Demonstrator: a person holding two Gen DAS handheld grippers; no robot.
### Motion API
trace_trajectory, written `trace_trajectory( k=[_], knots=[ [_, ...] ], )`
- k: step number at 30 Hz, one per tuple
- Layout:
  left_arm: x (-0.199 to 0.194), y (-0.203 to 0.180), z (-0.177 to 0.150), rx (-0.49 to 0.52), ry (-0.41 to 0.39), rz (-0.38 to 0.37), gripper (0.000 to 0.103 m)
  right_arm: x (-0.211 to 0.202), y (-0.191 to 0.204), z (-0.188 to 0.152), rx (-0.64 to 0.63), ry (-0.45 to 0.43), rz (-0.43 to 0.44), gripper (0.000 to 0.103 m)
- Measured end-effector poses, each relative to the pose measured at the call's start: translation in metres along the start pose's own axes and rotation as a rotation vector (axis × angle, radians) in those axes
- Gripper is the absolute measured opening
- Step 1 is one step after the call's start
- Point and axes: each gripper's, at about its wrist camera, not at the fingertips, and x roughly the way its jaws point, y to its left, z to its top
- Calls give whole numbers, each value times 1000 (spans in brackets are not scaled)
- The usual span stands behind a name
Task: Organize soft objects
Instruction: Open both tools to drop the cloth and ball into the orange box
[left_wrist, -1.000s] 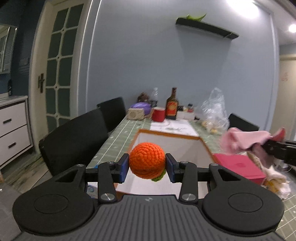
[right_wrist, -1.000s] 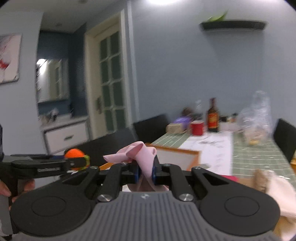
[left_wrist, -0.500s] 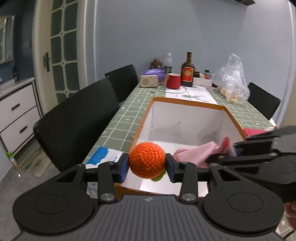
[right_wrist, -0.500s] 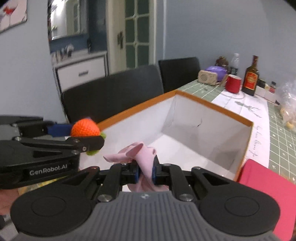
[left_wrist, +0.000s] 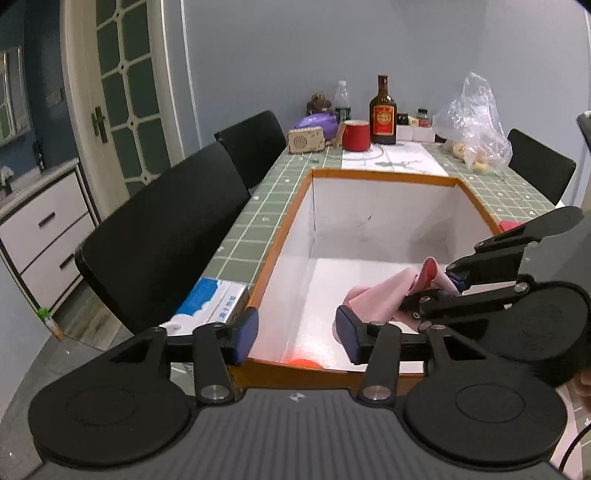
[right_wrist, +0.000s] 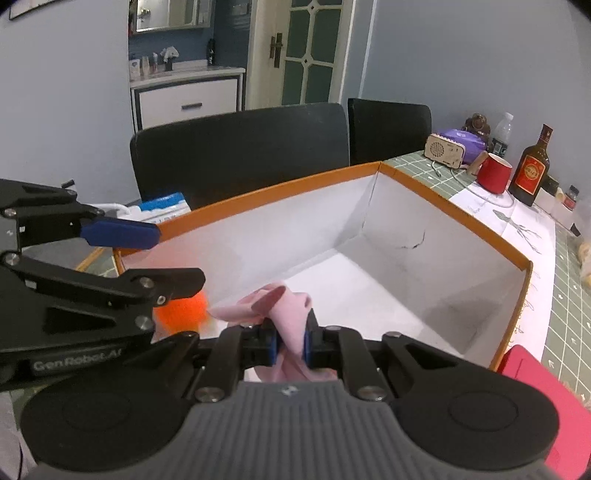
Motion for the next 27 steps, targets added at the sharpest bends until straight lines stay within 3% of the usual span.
trace_trajectory(
  k=[4, 9, 12, 17, 20, 22, 27],
  knots=[
    [-19, 1, -3, -23, -95, 49, 89, 5, -9, -1, 55, 8, 39, 11],
    [-36, -6, -9, -32, -184, 120, 89, 1, -13, 0, 113, -12, 104, 11],
    [-39, -10, -13, -63, -191, 154, 87, 0, -8, -1, 102, -11, 85, 11],
    [-36, -8, -15, -126, -168, 182, 87, -5, -5, -2, 99, -43, 64, 25],
    [-39, -4, -13, -145, -178, 188, 87, -8, -6, -1, 103, -55, 59, 46],
    [-41, -1, -13, -162, -185, 219, 87, -10, -9, 0, 118, -68, 51, 71],
    [-50, 6, -11, -181, -201, 212, 87, -18, -13, 2, 139, -98, 53, 93]
  ],
)
